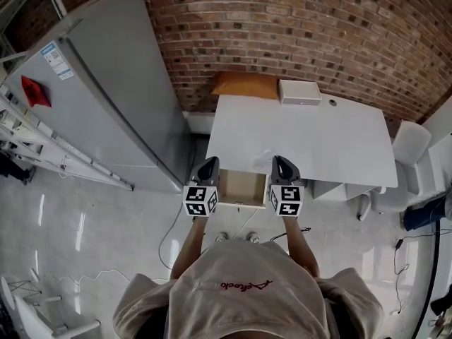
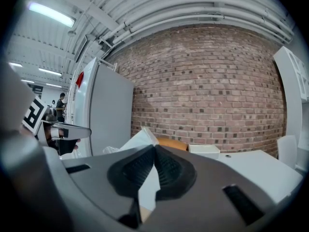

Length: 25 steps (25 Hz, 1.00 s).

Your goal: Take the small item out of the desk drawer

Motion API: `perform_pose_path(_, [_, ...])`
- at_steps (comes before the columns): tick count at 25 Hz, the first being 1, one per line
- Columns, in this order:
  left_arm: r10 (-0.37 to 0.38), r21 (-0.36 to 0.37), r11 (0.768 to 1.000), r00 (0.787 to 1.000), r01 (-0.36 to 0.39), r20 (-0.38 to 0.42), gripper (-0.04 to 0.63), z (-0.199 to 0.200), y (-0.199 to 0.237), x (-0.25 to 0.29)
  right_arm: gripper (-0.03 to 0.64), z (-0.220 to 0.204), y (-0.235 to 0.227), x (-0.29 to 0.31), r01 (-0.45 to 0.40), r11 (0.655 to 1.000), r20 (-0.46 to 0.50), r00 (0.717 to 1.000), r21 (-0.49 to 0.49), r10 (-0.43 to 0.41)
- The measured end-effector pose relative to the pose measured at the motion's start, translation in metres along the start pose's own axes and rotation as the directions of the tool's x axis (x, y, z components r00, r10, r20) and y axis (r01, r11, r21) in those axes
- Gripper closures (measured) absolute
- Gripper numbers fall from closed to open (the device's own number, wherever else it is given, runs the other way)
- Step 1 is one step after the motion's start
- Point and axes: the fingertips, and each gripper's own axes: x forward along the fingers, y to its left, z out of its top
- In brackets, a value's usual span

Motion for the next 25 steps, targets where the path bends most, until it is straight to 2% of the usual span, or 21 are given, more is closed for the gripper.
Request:
perform_pose_path(10, [-0.004, 0.028, 1.000, 1.000, 0.004, 0.022, 0.586, 0.022, 0.009, 0.008, 0.604, 0.018, 0.002, 0.009, 0.002, 1.000, 0.039, 0.999, 0.001, -0.002])
perform_pose_path(25, [0.003, 0.028, 1.000, 1.000, -0.004, 0.026, 0.586, 0.025, 0.014, 0.021, 0.604, 0.019, 0.000, 0.026, -0.015, 1.000, 0.041, 0.999, -0.002, 0.015])
